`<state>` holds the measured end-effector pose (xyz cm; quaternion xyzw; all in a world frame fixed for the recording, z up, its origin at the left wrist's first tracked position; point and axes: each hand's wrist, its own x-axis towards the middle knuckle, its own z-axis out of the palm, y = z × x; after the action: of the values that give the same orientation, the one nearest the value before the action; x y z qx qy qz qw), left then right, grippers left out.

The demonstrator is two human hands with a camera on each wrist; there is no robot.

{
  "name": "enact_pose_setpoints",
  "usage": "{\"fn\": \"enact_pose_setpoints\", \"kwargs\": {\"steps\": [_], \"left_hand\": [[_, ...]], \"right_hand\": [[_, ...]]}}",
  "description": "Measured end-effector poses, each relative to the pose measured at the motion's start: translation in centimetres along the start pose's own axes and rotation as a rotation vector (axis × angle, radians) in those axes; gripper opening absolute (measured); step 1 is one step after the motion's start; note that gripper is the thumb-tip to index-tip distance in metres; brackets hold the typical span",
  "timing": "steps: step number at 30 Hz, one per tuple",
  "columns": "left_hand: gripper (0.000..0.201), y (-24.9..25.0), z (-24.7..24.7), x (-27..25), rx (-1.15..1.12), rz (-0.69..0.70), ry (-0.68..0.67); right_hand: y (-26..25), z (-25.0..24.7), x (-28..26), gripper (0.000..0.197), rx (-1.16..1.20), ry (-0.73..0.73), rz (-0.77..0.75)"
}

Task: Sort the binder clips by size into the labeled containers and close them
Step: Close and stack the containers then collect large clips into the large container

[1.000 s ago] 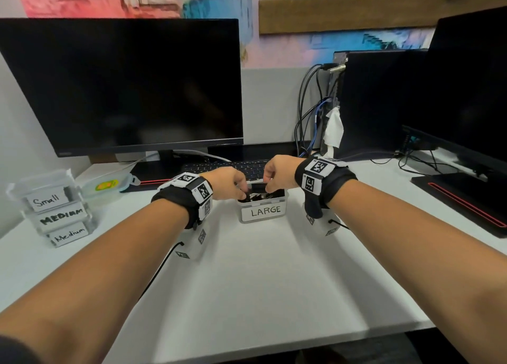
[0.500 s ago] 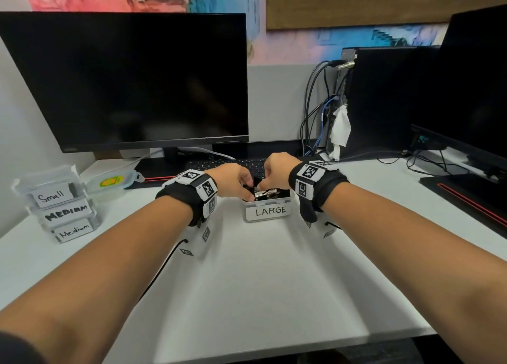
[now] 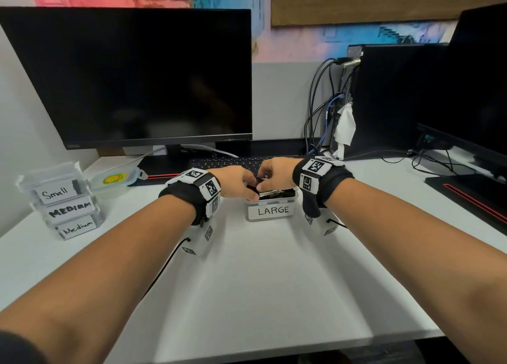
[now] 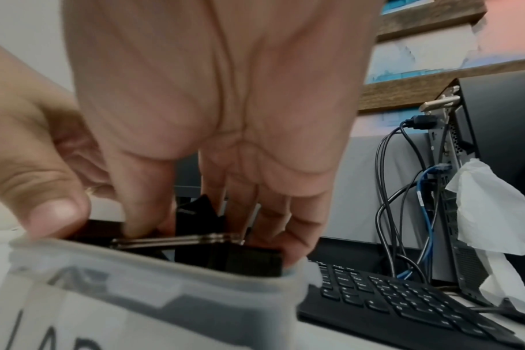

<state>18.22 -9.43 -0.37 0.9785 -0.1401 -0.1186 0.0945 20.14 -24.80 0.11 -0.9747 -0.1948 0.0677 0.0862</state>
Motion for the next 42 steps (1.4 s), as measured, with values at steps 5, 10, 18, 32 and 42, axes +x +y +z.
{"fn": "enact_pose_setpoints", "kwargs": {"steps": [5, 10, 18, 32, 42], "left_hand": [[0.052, 0.1, -0.1, -0.1, 0.022, -0.019, 0.014], [0.051, 0.1, -0.2, -0.4, 0.055, -0.013, -0.016], [0.046, 0.1, -0.1, -0.5, 0.043, -0.001, -0.03], [0.073, -0.2, 0.2, -0.1, -0.124, -0.023, 0.036], [0.046, 0.9, -0.1, -0.8, 0.051, 0.039, 0.037]], "right_hand": [[0.4, 0.1, -0.1, 0.039, 0.007, -0.025, -0.077], [0.7, -0.2, -0.1, 0.013, 0.14, 0.102, -0.096], [0.4, -1.8, -0.1, 0.003, 0.296, 0.363, 0.089], [0.8, -1.6, -0.5, 0.015, 0.438, 0.322, 0.279], [1.2, -1.5, -1.1, 0.009, 0.503, 0.085, 0.25]]}}
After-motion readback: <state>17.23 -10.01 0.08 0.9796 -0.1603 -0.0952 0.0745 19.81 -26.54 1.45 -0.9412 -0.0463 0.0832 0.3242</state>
